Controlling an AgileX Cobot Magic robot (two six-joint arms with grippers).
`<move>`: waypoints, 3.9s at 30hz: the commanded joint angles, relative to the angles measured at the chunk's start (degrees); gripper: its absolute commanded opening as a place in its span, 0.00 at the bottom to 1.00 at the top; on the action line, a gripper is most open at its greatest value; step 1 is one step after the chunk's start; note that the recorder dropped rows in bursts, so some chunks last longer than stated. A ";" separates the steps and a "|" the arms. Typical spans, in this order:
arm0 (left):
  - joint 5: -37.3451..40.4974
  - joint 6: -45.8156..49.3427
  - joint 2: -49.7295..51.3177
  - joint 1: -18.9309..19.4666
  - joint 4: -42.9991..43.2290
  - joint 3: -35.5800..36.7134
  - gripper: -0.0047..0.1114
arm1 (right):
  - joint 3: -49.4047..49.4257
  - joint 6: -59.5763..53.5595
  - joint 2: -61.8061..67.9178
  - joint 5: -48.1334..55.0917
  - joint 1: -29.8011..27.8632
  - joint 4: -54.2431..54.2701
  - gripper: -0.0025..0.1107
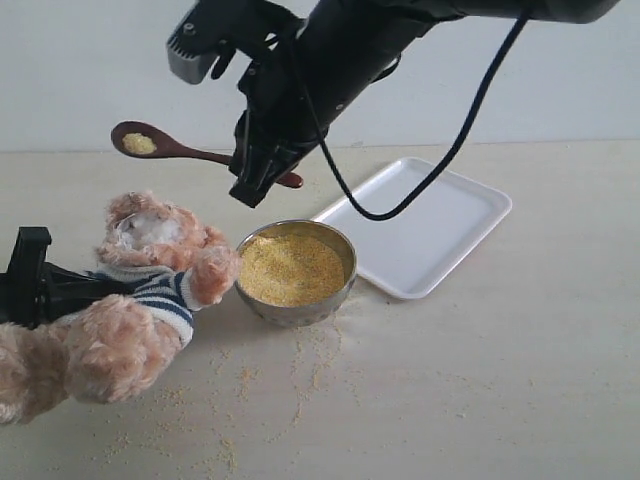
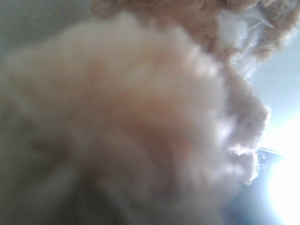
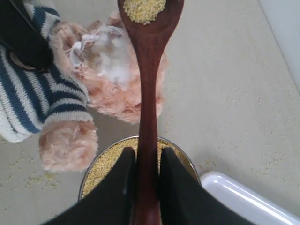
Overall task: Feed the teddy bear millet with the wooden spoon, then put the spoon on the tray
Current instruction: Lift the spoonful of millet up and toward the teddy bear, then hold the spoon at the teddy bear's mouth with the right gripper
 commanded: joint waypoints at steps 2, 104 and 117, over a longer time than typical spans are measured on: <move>1.90 -0.46 0.11 0.05 -0.61 0.04 0.08 | -0.83 1.38 0.51 -0.12 1.68 -6.96 0.02; 4.50 -0.03 0.11 0.05 -0.61 0.04 0.08 | -0.49 19.64 5.12 5.93 21.60 -72.38 0.02; 4.50 -0.03 0.11 0.05 -0.61 0.04 0.08 | -0.49 18.24 5.12 6.92 23.23 -77.60 0.02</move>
